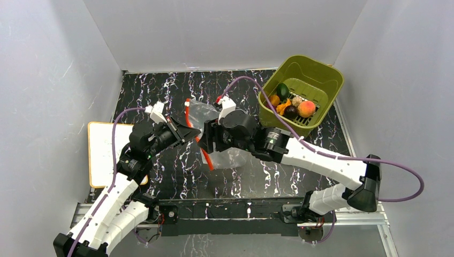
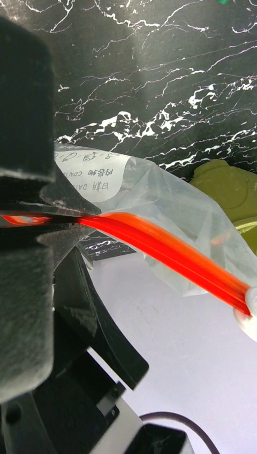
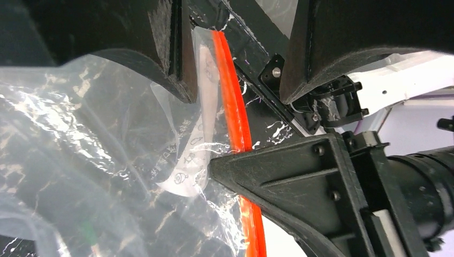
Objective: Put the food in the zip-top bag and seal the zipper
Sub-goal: Open the zipper of the food storage bag at the center of the board.
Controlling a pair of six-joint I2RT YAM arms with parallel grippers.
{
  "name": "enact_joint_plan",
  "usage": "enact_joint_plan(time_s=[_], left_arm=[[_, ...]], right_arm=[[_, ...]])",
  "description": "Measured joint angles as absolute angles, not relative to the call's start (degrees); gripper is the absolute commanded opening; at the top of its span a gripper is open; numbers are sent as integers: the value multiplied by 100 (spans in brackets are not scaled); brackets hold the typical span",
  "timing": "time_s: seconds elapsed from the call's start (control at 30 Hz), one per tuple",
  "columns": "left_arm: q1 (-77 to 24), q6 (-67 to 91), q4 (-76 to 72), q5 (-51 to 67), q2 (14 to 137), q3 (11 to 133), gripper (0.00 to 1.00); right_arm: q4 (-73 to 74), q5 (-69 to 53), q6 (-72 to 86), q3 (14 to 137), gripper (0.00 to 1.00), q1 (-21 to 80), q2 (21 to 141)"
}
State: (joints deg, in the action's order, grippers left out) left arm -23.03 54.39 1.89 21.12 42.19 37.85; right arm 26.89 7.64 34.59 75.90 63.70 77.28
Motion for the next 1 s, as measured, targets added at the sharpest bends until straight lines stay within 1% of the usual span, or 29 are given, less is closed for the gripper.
enact_joint_plan(time_s=[0.07, 0.3, 0.37, 0.47, 0.5, 0.53, 0.57, 0.87, 1.0], left_arm=[[-2303, 5546, 207, 2091, 4219, 3785, 0], [-2303, 5870, 266, 2078, 4217, 3785, 0], [-2303, 5922, 303, 2078, 4217, 3785, 0], [-2303, 5968, 344, 2078, 4217, 3785, 0], [-2303, 5975, 355, 2078, 4217, 3785, 0], [-2303, 5986, 366, 2078, 4217, 3785, 0], [-2303, 5992, 379, 2080, 4217, 3785, 0], [-2307, 6066, 552, 2078, 4167, 3785, 0], [-2307, 6123, 611, 2071, 4110, 3785, 0]], right_arm=[[2692, 735, 3446, 7585, 53, 6403, 7839], [2689, 751, 3317, 7572, 39, 6482, 8103], [2694, 788, 3286, 7531, 29, 6484, 8103], [2698, 854, 3232, 7511, 10, 6484, 8106], [2692, 875, 3214, 7511, 5, 6484, 8106], [2683, 893, 3188, 7511, 2, 6484, 8106], [2665, 906, 3168, 7500, 0, 6488, 8106], [2292, 1004, 3111, 7181, 0, 6495, 8084], [2226, 1074, 3107, 7144, 12, 6506, 8066]])
